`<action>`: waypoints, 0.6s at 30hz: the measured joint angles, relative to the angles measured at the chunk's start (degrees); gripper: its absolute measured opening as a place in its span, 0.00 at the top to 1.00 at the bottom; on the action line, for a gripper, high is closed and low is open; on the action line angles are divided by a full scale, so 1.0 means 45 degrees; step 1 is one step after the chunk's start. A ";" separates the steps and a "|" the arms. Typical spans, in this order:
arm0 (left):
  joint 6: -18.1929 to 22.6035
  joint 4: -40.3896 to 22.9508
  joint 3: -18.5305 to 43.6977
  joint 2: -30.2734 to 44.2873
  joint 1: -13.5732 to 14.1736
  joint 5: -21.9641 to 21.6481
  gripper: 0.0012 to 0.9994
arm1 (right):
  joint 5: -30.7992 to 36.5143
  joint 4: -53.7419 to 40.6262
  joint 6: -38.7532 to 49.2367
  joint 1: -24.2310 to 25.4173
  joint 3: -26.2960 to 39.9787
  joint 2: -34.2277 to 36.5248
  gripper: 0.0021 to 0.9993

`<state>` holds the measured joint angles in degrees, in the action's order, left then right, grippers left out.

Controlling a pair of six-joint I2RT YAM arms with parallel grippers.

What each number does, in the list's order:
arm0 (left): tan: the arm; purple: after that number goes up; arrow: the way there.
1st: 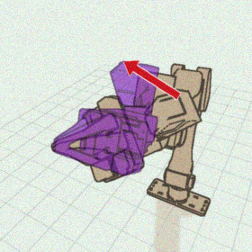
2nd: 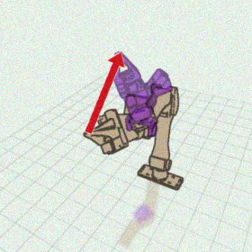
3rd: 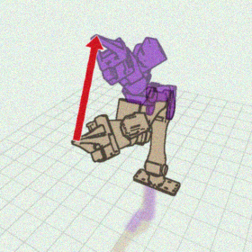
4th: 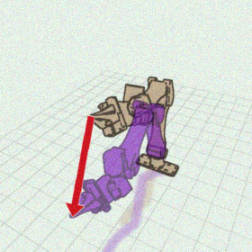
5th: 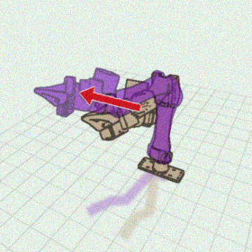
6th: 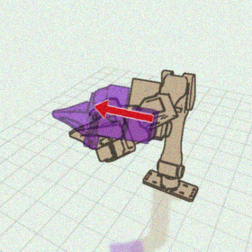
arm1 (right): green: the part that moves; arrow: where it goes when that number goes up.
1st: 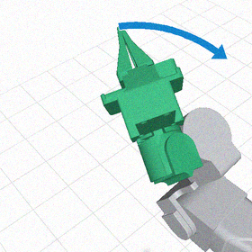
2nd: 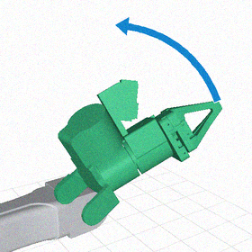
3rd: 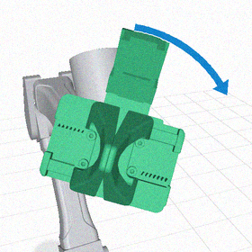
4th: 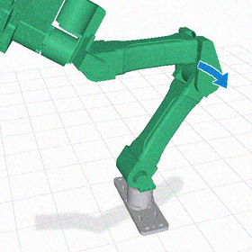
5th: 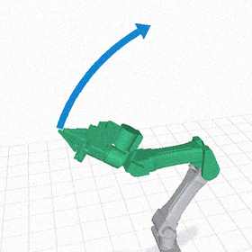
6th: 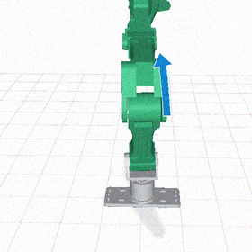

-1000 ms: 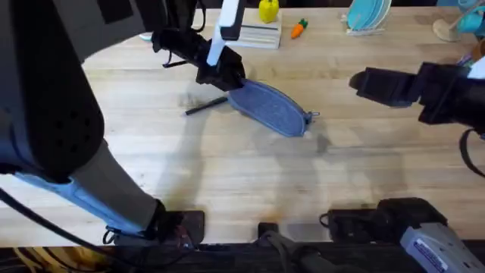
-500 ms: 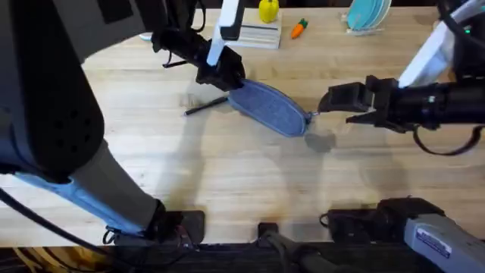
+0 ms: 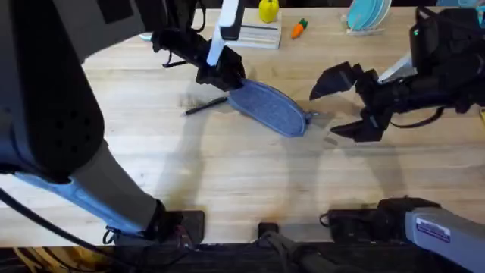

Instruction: Unzip the bag, pick up the pens from the table one at a time and place them inside, then zip the bag closed.

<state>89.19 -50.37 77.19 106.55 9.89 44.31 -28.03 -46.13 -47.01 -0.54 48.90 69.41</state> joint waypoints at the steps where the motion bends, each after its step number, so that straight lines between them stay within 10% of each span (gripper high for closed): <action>1: 0.0002 0.0005 0.0000 0.0002 0.0000 0.0000 0.96 | -0.0016 0.0136 -0.0396 0.0000 0.0000 0.0019 0.00; 18: 0.0000 0.0049 0.0000 0.0001 0.0000 0.0003 0.96 | 0.0854 0.1493 -0.2774 -0.1070 0.0000 0.0019 0.03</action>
<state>89.19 -50.15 77.19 106.55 9.89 44.33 -24.19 -39.42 -59.49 -5.35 48.90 69.49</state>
